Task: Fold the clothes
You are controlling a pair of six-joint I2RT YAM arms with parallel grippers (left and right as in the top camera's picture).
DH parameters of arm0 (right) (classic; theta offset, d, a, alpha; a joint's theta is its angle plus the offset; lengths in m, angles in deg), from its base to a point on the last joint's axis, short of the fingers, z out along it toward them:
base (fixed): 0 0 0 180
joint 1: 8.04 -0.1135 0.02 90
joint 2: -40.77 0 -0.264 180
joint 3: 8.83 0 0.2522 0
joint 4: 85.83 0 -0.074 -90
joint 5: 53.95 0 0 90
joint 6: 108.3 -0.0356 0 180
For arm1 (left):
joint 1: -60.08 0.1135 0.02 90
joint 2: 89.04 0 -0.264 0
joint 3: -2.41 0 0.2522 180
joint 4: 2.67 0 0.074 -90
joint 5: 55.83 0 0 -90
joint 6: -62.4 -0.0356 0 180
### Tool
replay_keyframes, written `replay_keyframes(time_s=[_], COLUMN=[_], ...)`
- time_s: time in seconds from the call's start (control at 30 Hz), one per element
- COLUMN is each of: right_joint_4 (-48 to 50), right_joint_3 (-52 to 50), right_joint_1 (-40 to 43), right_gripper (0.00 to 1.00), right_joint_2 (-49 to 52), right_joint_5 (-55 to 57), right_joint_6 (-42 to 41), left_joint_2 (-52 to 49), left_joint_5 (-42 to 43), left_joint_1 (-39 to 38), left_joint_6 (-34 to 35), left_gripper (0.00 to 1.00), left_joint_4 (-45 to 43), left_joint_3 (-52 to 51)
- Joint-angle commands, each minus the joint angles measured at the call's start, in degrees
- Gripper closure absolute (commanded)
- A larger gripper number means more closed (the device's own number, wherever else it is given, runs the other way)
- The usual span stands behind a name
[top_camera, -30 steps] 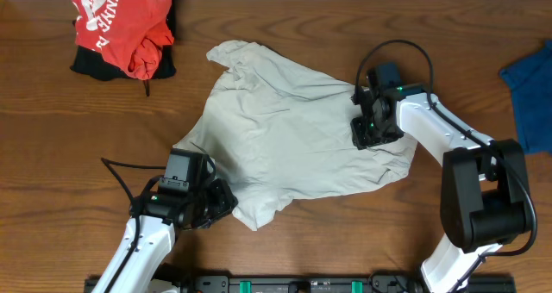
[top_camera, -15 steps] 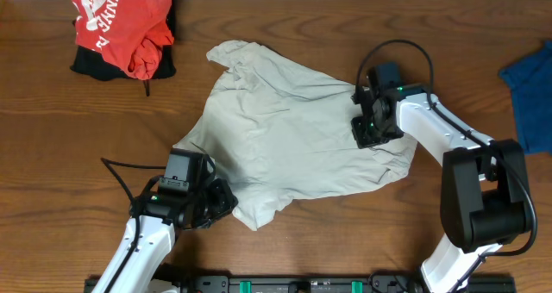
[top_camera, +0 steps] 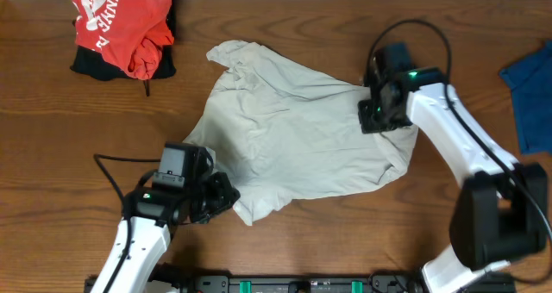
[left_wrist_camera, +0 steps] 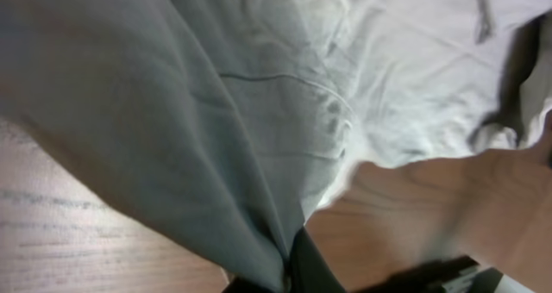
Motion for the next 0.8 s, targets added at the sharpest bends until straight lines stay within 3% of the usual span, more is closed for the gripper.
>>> replay_keyframes(time_s=[0.0, 0.1, 0.13, 0.23, 0.33, 0.47, 0.77], right_joint_4=[-1.95, -3.69, -4.15, -5.18, -6.03, -6.10, -6.08], right_joint_3=[2.82, 3.06, 3.06, 3.06, 3.04, 3.04, 3.04], right_joint_1=[-0.61, -0.59, -0.57, -0.57, -0.57, -0.57, -0.57], right_gripper=[0.99, 0.99, 0.99, 0.99, 0.99, 0.99, 0.99], right_joint_2=[-4.90, -7.69, -8.41, -9.53, -9.62, -9.62, -9.62], right_joint_5=[2.43, 4.83, 4.96, 4.94, 4.94, 4.94, 4.94], right_joint_6=[-3.39, -5.16, -5.20, -5.20, -5.20, -5.20, -5.16], left_joint_2=[1.99, 2.93, 3.13, 2.91, 2.05, 0.74, -2.45], left_joint_5=[0.98, 0.72, 0.70, 0.33, 0.35, 0.33, 0.17], left_joint_1=[0.02, 0.02, 0.02, 0.02, 0.02, 0.02, 0.02], left_joint_6=[-1.22, -1.25, -1.25, -1.25, -1.20, -1.20, -0.98], left_gripper=[0.94, 0.94, 0.90, 0.46, 0.20, 0.12, 0.11], left_joint_4=[2.67, 4.33, 4.35, 5.40, 8.31, 11.87, 11.19], left_joint_3=[4.11, 5.55, 5.55, 5.53, 5.51, 4.50, -2.27])
